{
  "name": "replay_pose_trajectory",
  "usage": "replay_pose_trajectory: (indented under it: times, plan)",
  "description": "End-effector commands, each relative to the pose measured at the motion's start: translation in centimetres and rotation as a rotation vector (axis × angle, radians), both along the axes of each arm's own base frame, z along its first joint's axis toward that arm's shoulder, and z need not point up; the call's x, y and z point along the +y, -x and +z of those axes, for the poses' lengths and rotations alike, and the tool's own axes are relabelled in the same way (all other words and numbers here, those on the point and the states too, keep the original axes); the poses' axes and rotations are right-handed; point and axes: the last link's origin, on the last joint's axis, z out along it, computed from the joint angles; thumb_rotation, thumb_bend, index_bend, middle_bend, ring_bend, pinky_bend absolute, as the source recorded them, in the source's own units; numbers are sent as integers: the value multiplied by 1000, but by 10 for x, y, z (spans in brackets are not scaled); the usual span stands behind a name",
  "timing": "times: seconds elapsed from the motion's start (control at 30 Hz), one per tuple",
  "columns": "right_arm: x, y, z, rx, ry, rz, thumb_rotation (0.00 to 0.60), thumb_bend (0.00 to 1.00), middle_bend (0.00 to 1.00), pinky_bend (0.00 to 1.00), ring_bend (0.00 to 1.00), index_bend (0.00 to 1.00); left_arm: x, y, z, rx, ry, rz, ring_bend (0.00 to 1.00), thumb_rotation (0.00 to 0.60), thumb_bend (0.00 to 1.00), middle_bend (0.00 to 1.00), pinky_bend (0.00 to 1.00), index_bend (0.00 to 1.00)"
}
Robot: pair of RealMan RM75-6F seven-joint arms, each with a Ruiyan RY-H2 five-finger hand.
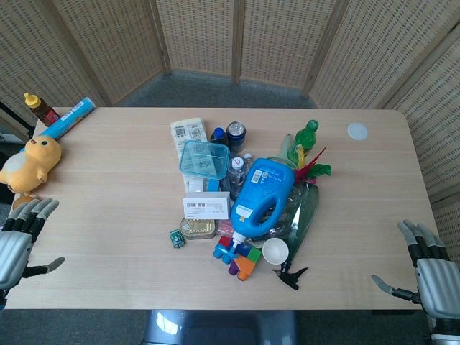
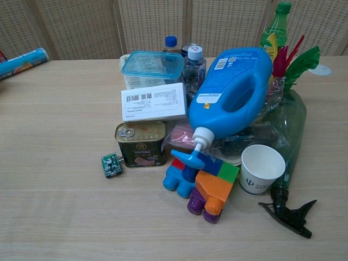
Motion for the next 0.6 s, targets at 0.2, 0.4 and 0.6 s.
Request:
replay_pose_trajectory:
  times: [0.2,0.4,0.6]
  plan:
    - [0,1,1,-2,2,-1,376,0,0,0,0,0,-2,0,-2,-1,9,5,0,600,0,0,0,0]
    - [0,2,4,-7,15,-12,388,0,0,0,0,0,2,-3,-14,-16,47,20,0,600,0,0,0,0]
    - [0,-1,2,-9,2,-1,378,0,0,0,0,0,40,-43,-29,-51,95,-24,0,600,0,0,0,0]
